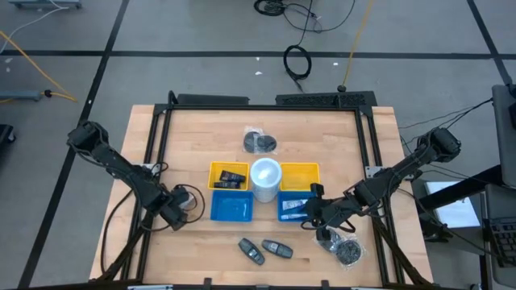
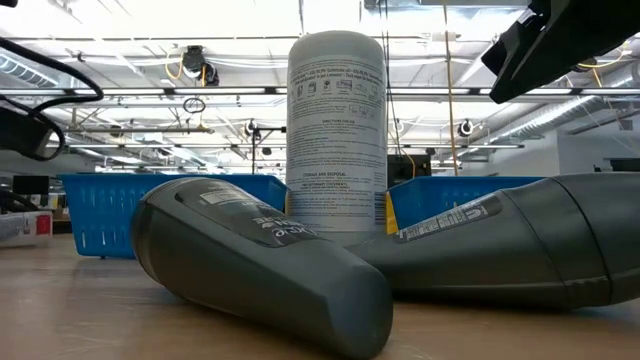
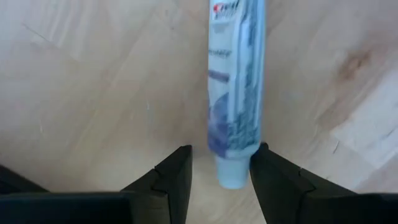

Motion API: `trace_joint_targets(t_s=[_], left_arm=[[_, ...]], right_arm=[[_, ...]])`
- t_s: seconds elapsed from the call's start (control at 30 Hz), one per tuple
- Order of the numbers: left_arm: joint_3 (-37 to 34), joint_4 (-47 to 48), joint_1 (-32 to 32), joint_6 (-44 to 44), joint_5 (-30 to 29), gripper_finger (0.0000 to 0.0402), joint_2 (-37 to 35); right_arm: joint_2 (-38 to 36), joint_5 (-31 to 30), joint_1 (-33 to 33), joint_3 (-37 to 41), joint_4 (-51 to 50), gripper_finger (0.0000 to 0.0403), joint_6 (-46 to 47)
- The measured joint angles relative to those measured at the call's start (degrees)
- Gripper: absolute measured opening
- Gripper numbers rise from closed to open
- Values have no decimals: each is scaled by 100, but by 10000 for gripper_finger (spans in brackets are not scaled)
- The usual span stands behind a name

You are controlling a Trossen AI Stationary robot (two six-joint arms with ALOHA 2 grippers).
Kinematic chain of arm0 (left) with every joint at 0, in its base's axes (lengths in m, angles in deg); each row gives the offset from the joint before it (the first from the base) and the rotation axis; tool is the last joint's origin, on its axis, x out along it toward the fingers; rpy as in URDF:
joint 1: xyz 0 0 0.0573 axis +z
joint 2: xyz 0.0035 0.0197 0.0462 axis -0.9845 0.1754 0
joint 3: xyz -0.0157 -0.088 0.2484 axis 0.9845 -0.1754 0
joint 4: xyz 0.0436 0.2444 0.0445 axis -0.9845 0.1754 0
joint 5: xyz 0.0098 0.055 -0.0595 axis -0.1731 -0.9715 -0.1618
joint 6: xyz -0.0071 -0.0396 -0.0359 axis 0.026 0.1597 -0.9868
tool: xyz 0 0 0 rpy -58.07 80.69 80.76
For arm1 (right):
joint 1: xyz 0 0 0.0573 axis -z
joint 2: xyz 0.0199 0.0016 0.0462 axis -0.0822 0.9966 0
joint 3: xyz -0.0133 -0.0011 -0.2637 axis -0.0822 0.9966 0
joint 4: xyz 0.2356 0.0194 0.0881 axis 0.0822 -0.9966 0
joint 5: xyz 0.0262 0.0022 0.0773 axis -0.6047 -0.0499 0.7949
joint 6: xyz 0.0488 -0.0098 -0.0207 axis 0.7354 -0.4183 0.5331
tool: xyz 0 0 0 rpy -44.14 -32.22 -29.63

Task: Pick & Place Travel size toiletries
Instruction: Put the toothpaste into the right blue bin

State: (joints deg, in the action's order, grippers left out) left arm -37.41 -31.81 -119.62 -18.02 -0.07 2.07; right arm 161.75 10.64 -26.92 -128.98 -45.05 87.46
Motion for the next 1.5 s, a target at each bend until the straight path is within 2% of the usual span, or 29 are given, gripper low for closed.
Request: trace_joint_targets(t_s=[0.2,0.47,0.57,0.73,0.87,1.07,1.27,1.5], left_arm=[[0,-118,2,29,-107,156,2],[0,-109,7,-29,85,154,2],[0,-95,7,2,344,126,2],[4,-107,4,182,445,34,0],[4,-118,-7,137,210,33,4],[48,17,-4,132,187,33,4],[578,733,-15,265,-86,33,18],[1783,1981,-90,386,-824,33,14]], right_arm=[[0,0,0,0,0,112,3],[0,7,0,0,0,112,44],[0,7,0,0,0,112,46],[0,4,0,0,0,112,46],[1,3,0,0,0,112,46],[0,2,0,0,0,112,46],[0,-2,0,2,0,112,44],[0,-2,2,2,0,112,46]])
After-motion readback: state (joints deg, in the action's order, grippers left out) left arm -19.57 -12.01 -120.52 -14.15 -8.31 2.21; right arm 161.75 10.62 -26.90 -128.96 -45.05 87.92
